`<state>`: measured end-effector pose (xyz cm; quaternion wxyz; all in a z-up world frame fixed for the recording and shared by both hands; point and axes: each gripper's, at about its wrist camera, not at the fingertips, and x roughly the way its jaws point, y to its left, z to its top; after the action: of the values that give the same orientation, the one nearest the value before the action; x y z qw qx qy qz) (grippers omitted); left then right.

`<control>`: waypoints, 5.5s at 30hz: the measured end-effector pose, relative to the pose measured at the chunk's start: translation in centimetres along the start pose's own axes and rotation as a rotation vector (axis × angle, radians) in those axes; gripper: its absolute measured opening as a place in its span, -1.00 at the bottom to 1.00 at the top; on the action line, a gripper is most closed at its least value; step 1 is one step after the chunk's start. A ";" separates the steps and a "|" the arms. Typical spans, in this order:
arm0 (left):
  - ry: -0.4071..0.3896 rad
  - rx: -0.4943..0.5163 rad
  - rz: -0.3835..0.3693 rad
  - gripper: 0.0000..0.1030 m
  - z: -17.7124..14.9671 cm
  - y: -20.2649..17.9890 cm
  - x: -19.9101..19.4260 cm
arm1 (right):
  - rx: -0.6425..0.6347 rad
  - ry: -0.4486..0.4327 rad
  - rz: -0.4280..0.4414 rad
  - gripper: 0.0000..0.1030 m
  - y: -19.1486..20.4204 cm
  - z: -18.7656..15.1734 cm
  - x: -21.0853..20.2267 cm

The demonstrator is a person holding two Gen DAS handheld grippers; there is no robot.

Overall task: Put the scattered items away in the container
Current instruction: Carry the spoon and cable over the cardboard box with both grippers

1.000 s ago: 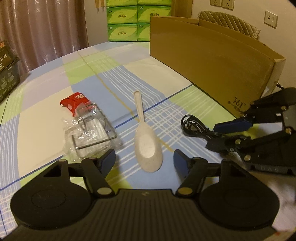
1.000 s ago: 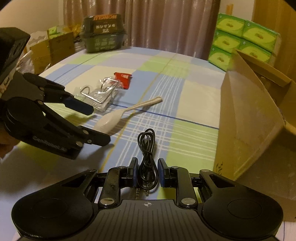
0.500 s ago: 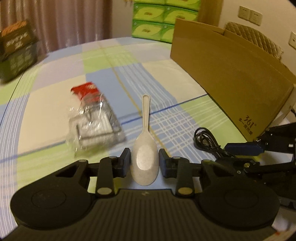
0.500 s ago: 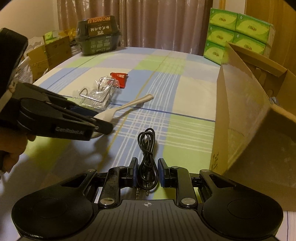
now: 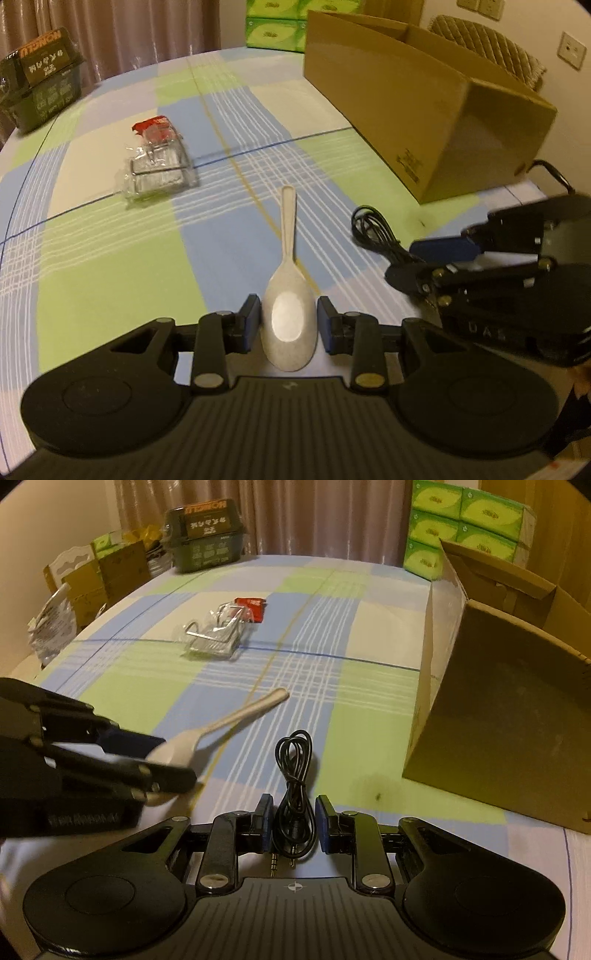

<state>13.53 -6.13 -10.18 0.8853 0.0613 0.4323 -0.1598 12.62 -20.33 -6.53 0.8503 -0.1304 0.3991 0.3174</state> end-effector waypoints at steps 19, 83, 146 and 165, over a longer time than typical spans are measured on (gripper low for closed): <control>-0.015 0.002 0.007 -0.22 0.5 1.2 0.5 | -0.047 -0.029 -0.002 -0.22 0.1 1.0 1.8; -0.002 0.039 0.079 -0.32 -0.9 0.8 -0.8 | 0.027 -0.073 -0.065 -0.77 -1.3 0.0 -1.0; -0.219 0.040 0.050 -0.47 5.5 -7.7 -11.1 | 0.104 -0.335 -0.132 -0.77 -4.6 2.9 -15.3; -0.280 0.039 -0.049 -0.47 12.8 -12.4 -9.3 | 0.164 -0.402 -0.227 -0.77 -12.2 4.8 -17.6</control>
<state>13.53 -18.82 5.37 0.9314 0.0452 0.3029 -0.1967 14.89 -34.98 9.59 0.9506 -0.0394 0.2291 0.2058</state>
